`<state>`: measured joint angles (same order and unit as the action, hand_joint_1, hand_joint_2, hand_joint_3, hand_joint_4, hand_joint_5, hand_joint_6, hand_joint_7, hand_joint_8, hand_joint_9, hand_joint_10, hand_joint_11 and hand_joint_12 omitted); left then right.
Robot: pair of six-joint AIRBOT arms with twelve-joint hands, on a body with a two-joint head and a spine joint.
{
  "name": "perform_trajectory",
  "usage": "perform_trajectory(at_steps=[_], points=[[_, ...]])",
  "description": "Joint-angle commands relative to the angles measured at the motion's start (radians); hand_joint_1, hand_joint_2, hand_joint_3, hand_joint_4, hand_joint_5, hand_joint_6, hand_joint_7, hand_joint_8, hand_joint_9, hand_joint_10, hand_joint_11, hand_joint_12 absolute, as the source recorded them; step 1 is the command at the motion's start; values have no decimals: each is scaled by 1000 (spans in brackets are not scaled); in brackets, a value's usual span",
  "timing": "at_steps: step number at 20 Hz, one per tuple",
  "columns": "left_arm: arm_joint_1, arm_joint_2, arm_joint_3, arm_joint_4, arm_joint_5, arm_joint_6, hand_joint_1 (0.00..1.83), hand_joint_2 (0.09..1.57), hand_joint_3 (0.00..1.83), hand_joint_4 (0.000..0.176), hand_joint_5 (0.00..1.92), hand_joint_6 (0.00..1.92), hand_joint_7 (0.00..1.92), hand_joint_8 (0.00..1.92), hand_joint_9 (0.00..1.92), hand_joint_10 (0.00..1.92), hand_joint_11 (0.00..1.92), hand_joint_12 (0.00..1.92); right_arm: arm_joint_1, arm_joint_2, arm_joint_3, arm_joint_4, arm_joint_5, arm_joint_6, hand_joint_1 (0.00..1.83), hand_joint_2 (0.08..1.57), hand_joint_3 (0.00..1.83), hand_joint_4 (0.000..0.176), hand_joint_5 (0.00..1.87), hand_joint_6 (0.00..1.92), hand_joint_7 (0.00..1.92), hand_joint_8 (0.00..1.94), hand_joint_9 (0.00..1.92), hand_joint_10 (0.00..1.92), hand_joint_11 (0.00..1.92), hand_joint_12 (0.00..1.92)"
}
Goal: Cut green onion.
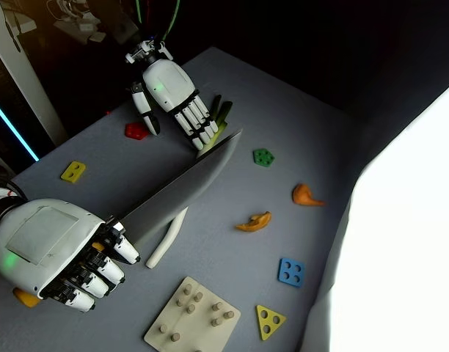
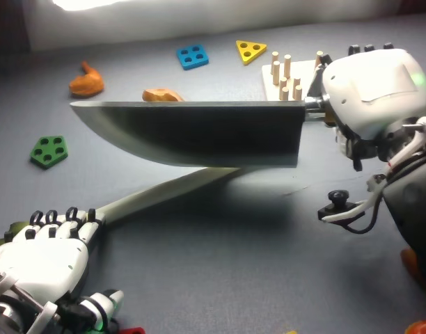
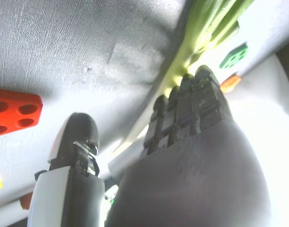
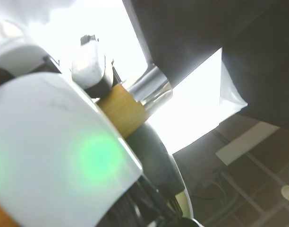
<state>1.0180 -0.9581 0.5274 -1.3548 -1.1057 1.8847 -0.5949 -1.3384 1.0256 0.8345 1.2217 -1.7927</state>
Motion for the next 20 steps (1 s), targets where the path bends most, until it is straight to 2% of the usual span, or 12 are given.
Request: perform_trajectory(at_steps=[1,4,6,8,9,15,20], points=[[0,-5,5,44,-51,3,430,1340,2,0,0,0,0,0,0,0,0,0,16,1,4,-82,76,13,1564,1012,452,176,1374,1921,1532,1941,1631,1921,1647,1921],[2,-5,6,44,-51,3,451,1341,1,0,0,0,1,0,0,0,0,0,23,0,6,-82,72,19,1564,1007,443,176,1384,1921,1535,1941,1627,1921,1649,1921],[2,-5,6,44,-51,3,383,1360,10,0,0,0,0,0,0,0,0,0,25,4,6,-82,73,19,1562,1001,440,176,1388,1921,1533,1941,1627,1921,1651,1921],[2,-5,5,44,-51,3,460,1342,0,0,0,0,0,0,0,0,0,0,33,14,6,-82,80,19,1560,1004,444,176,1391,1921,1539,1941,1634,1921,1656,1921],[2,-5,5,45,-51,3,432,1347,3,0,0,0,0,0,0,0,0,0,38,19,6,-82,84,19,1555,1006,442,176,1368,1921,1537,1941,1631,1921,1646,1921],[2,-6,6,45,-51,3,400,1358,6,0,0,0,0,0,0,0,0,0,92,87,7,-83,86,46,1565,1008,435,176,1391,1921,1553,1941,1637,1921,1651,1921],[-2,-6,8,50,-51,1,392,1358,5,0,0,0,0,0,0,0,0,0,90,144,57,-137,10,142,1544,1014,433,176,1392,1921,1549,1941,1645,1921,1668,1921]])
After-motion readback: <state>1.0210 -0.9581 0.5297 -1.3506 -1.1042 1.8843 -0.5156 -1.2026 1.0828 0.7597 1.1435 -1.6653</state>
